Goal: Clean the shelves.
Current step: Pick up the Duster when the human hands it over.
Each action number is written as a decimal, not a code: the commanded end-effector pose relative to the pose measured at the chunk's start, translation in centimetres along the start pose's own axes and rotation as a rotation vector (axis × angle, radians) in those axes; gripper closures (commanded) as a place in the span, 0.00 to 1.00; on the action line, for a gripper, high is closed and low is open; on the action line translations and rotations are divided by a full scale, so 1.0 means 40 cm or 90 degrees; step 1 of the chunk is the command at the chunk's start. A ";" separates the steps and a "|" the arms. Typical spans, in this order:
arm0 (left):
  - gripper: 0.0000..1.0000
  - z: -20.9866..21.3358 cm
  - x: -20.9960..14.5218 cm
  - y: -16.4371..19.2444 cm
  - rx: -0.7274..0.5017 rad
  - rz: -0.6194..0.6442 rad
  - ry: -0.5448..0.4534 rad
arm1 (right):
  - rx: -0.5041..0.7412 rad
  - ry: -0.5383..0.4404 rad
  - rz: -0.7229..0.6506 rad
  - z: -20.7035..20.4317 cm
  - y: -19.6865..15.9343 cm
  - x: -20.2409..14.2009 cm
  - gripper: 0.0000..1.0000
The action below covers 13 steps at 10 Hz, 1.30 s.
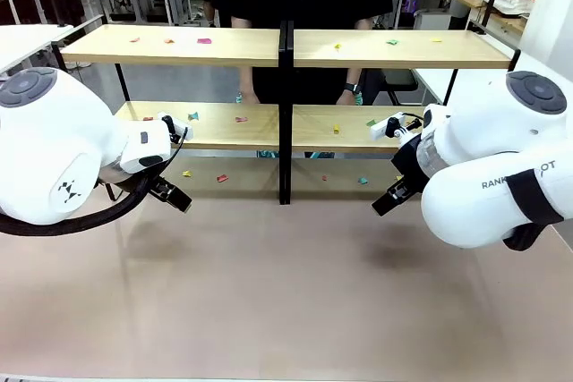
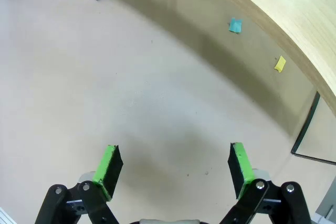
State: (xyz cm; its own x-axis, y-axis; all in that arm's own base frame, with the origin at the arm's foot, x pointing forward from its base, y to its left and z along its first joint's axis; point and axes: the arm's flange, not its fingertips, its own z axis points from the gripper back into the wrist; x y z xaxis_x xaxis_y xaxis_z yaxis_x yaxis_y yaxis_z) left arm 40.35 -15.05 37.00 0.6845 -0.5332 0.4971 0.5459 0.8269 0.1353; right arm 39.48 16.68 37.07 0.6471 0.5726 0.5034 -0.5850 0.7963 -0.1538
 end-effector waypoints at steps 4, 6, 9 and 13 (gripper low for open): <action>0.00 0.386 -0.013 0.028 -0.084 -0.125 -0.088 | 0.021 -0.046 0.010 0.327 -0.066 0.029 0.00; 0.00 0.561 -0.060 0.080 -0.080 -0.155 -0.150 | 0.023 -0.074 0.033 0.498 -0.116 0.000 0.00; 0.00 0.744 -0.098 0.188 -0.064 -0.145 -0.241 | 0.061 -0.142 0.054 0.699 -0.196 -0.051 0.00; 0.00 0.847 -0.161 0.227 -0.034 -0.120 -0.366 | 0.014 -0.216 0.048 0.861 -0.223 -0.104 0.00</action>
State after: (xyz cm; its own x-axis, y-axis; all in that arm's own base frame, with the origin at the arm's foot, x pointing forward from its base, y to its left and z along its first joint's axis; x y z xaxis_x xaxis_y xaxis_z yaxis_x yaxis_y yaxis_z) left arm 24.67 2.19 65.67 0.2538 -0.4887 0.8347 0.6596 0.7186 0.2202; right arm 25.26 0.49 66.15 0.4243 0.5186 0.7423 -0.6219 0.7627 -0.1774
